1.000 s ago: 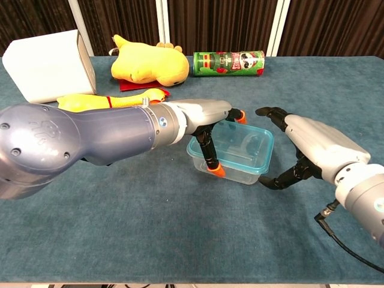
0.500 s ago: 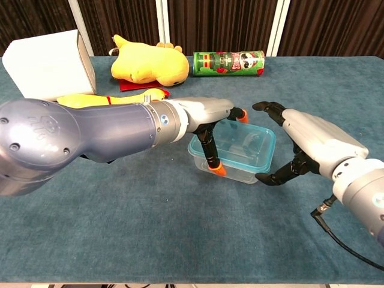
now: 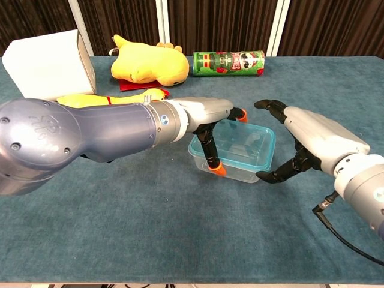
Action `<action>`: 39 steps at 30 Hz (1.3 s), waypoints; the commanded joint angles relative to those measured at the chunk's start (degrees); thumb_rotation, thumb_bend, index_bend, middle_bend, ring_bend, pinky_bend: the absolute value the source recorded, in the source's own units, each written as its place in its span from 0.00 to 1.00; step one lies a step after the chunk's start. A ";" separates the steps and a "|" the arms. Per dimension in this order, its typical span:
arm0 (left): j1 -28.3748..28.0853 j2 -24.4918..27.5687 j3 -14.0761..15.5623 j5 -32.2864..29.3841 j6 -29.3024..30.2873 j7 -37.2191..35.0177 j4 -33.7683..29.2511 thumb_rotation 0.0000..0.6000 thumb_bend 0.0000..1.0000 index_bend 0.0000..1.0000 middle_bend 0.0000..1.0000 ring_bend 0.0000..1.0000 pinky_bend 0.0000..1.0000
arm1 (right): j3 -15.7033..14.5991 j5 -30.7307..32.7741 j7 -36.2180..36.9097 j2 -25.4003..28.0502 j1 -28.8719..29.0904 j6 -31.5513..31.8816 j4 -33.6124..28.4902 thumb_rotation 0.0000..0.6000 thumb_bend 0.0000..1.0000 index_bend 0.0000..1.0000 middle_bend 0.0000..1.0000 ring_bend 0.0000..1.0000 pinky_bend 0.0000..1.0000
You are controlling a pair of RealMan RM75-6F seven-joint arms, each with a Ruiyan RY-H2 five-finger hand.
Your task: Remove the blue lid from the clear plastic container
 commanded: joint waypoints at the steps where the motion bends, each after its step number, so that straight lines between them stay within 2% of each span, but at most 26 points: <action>1: 0.03 0.04 0.08 0.00 -0.06 -0.03 0.04 1.00 0.09 0.22 0.25 0.18 0.31 | 0.01 0.06 0.07 0.02 0.03 0.03 0.00 1.00 0.31 0.00 0.00 0.00 0.00; 24: -0.70 -0.09 1.30 -0.18 -1.26 0.79 0.52 1.00 0.11 0.22 0.25 0.19 0.35 | 0.46 0.13 0.77 -0.35 0.69 1.21 -0.51 1.00 0.31 0.00 0.00 0.00 0.00; 39: -0.77 0.48 0.78 0.08 -2.13 -0.63 -0.04 1.00 0.11 0.22 0.25 0.19 0.35 | 1.80 0.86 2.64 -1.41 1.03 1.96 0.86 1.00 0.31 0.00 0.00 0.00 0.00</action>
